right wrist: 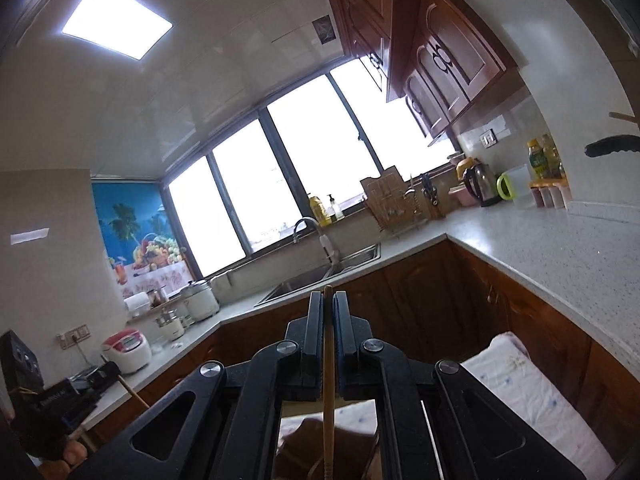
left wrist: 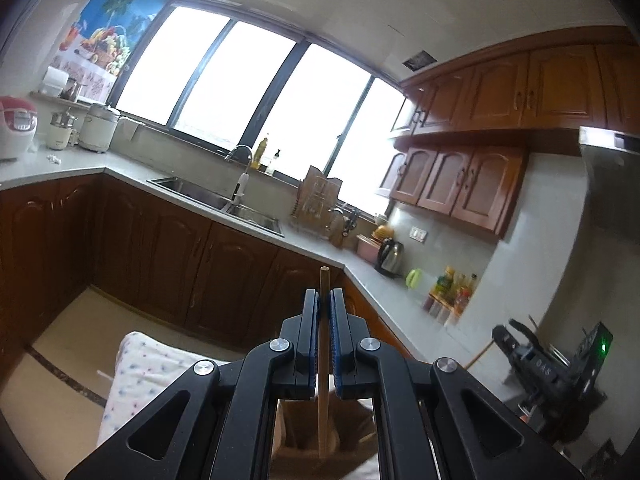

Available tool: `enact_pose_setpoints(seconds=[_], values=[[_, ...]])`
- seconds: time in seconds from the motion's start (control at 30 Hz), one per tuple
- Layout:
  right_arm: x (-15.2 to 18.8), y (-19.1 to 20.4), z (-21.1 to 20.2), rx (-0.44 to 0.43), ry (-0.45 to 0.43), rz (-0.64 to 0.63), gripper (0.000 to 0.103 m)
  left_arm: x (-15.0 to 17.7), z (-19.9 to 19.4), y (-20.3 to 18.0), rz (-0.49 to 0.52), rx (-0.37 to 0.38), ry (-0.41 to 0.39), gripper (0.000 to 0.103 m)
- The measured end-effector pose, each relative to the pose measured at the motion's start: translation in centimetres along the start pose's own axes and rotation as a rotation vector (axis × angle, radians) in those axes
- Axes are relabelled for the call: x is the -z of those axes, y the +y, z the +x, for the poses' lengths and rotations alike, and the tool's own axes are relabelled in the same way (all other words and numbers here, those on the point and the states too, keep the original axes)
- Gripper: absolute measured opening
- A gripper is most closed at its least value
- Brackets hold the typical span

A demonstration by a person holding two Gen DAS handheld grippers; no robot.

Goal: Organize utensils
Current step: 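Lower both chopsticks into the holder and open both grippers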

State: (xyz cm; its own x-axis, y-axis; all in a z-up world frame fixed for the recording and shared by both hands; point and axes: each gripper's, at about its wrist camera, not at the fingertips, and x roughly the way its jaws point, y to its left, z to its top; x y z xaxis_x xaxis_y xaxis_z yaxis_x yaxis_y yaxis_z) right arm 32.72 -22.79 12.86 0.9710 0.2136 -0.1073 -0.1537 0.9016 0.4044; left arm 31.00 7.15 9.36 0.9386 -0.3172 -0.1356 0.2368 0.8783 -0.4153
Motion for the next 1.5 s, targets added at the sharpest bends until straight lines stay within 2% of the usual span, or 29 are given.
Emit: enact_pose_setpoints(seconds=[0.33,0.5,0.53,0.73,0.93,1.0,1.37,1.4,1.43,1.5], values=[[5.1,-2.3,3.7,0.049,0.05,0.016,0.005,7.0,8.9,2.6,-0.07,-0.109,0.064,0.004],[7.3,-3.4,4.9,0.07,0.105,0.032,0.005,10.2,12.1,2.0,-0.035,-0.127,0.115,0.005],[7.5,-3.4,4.8,0.061,0.094,0.029,0.004,10.4,12.4,1.8,-0.023,-0.126,0.107,0.005],[7.1,-2.7,5.2,0.056,0.134,-0.011,0.005,10.1,13.7,0.5,0.02,-0.132,0.137,0.005],[6.9,-2.6,5.7,0.056,0.17,-0.022,0.005,8.1,13.4,0.6,0.04,-0.132,0.158,0.005],[7.0,-2.5,6.0,0.052,0.188,-0.027,0.005,7.6,12.1,1.0,0.048,-0.134,0.159,0.005],[7.2,-2.4,6.7,0.056,0.248,-0.054,0.005,7.3,12.1,0.9,0.059,-0.143,0.181,0.005],[7.2,-2.4,6.7,0.055,0.254,-0.054,0.005,7.2,12.2,0.9,0.059,-0.143,0.186,0.005],[7.2,-2.5,6.8,0.054,0.259,-0.053,0.01,7.2,12.3,0.9,0.057,-0.143,0.189,0.006],[7.1,-2.5,6.7,0.051,0.264,-0.05,0.01,7.3,12.3,0.9,0.051,-0.141,0.198,0.006]])
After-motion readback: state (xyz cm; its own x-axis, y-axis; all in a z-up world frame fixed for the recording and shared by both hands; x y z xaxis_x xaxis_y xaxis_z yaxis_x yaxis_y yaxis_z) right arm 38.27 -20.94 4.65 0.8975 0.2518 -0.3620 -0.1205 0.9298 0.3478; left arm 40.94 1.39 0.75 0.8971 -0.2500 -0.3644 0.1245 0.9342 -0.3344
